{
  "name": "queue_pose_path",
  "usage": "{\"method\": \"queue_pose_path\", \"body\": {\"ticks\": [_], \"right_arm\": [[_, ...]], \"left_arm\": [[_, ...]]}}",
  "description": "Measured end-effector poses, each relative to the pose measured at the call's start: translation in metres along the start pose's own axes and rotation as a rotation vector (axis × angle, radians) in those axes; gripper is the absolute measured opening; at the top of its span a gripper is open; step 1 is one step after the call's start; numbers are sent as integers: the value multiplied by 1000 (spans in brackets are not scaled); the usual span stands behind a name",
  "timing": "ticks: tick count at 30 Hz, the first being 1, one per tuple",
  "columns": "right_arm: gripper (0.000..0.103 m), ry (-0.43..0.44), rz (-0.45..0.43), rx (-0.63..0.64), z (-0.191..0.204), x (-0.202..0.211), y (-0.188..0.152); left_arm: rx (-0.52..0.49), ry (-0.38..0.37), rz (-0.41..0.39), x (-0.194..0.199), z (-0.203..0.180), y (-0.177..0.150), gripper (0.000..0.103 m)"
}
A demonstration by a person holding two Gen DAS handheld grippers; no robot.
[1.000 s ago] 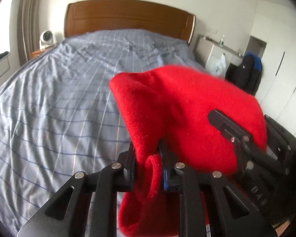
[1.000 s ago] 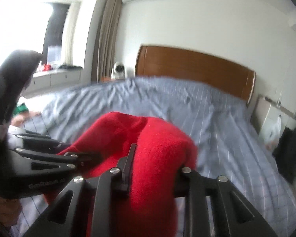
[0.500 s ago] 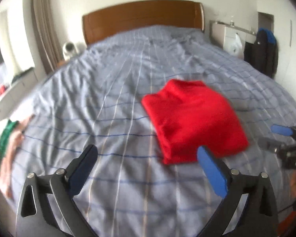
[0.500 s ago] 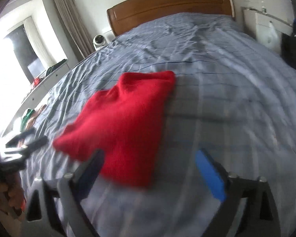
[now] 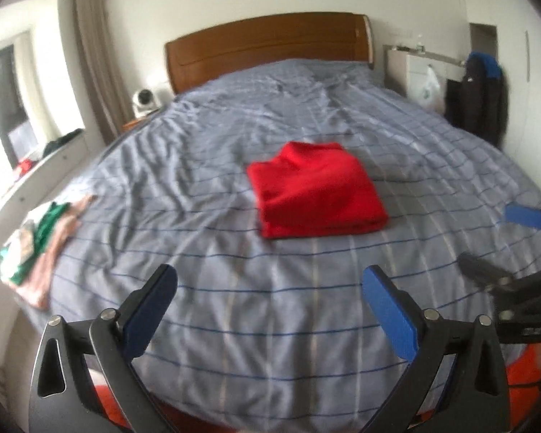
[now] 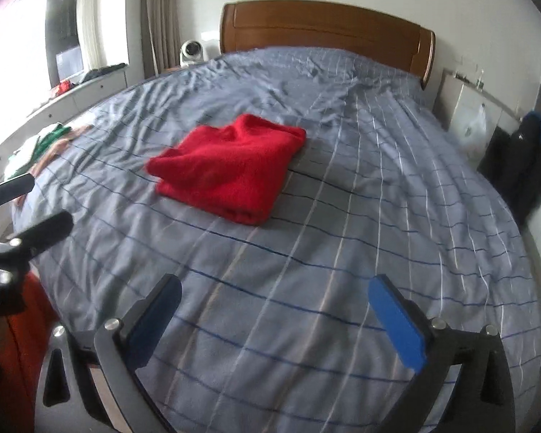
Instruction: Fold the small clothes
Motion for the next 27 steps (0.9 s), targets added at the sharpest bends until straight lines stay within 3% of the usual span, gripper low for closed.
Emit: {"method": "queue_pose_path", "body": {"ticks": [4,7,11,16,27], "right_arm": [[102,23,-62,-24,3,19,7],[102,27,-43,-44,3,24,9],[102,45,-6,-81,-3,25,4],[102,42,0,-136,-13,24,0],[102,52,-15,-115,-7,30,0]], "left_arm": [[50,-30,19,5,10,-4,103],[70,-25,38,6,12,-6,103],[114,-94,57,7,10,-8,103],[107,-45,82,6,3,-8,103],[125,-33,114,5,6,-10,103]]}}
Point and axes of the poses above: each gripper's, at about its wrist camera, not at the fingertips, and x roughly against the way its jaws point, z to its left, y to its top, the point moved 1 cm from there along -x, roughly the way its jaws point, and after that the axes turned 8 degrees about -x, right-handed, at the moved point
